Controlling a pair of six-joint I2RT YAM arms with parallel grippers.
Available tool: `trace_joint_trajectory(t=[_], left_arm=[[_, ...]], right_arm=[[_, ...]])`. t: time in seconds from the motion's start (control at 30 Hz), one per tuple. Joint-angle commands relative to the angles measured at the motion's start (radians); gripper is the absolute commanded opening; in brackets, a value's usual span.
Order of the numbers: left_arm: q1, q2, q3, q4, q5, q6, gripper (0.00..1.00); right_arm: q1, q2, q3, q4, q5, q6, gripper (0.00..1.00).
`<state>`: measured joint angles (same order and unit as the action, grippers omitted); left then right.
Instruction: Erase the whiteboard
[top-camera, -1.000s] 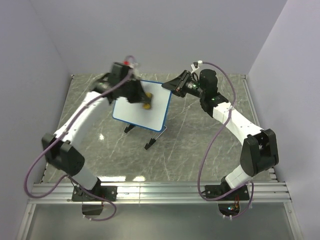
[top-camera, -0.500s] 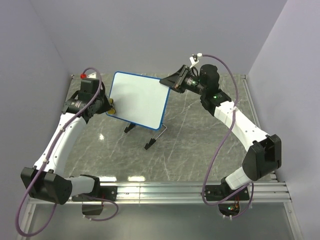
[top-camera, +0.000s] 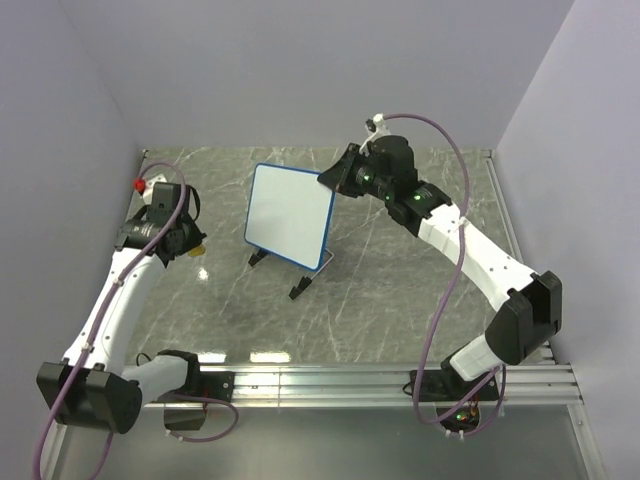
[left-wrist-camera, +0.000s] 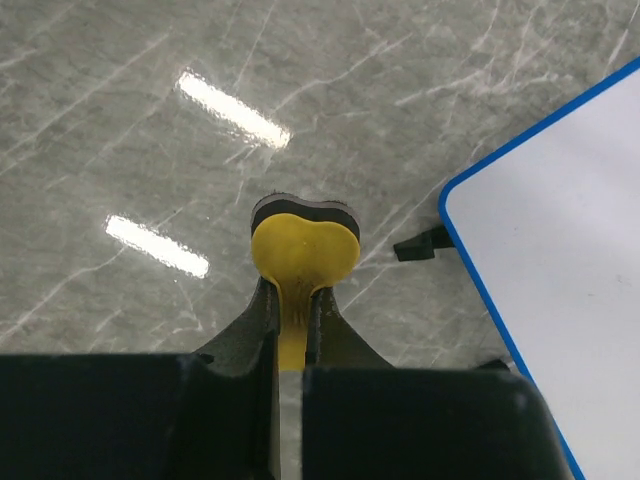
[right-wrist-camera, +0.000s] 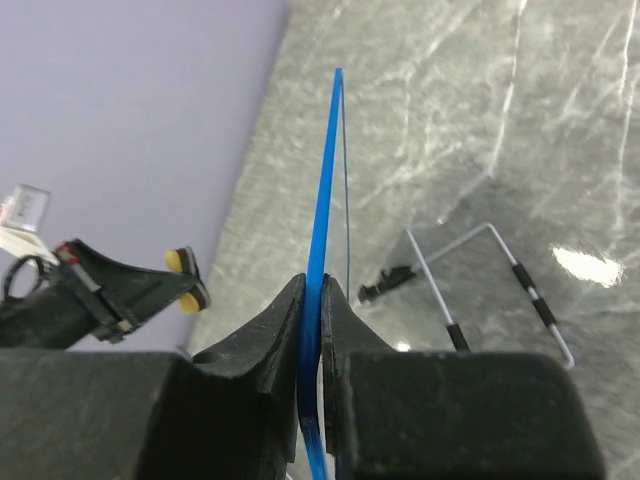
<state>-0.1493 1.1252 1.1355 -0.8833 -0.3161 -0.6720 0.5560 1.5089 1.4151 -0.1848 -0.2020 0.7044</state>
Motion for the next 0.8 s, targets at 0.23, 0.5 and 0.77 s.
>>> trace_joint_trajectory(t=[0.23,0.5,0.77], left_arm=[[0.002,-0.119,-0.184,0.04,0.141,-0.015,0.01],[0.002,-0.142,-0.229,0.067,0.186,-0.038,0.1],[0.001,-0.09,-0.282,0.027,0.18,-0.147,0.99]], right_arm=[[0.013,-0.082,-0.125,0.177,0.027,-0.042,0.0],[0.012,-0.114,-0.235,0.238,0.019,-0.066,0.0],[0.01,-0.194,-0.366,0.263,0.041,-0.134,0.0]])
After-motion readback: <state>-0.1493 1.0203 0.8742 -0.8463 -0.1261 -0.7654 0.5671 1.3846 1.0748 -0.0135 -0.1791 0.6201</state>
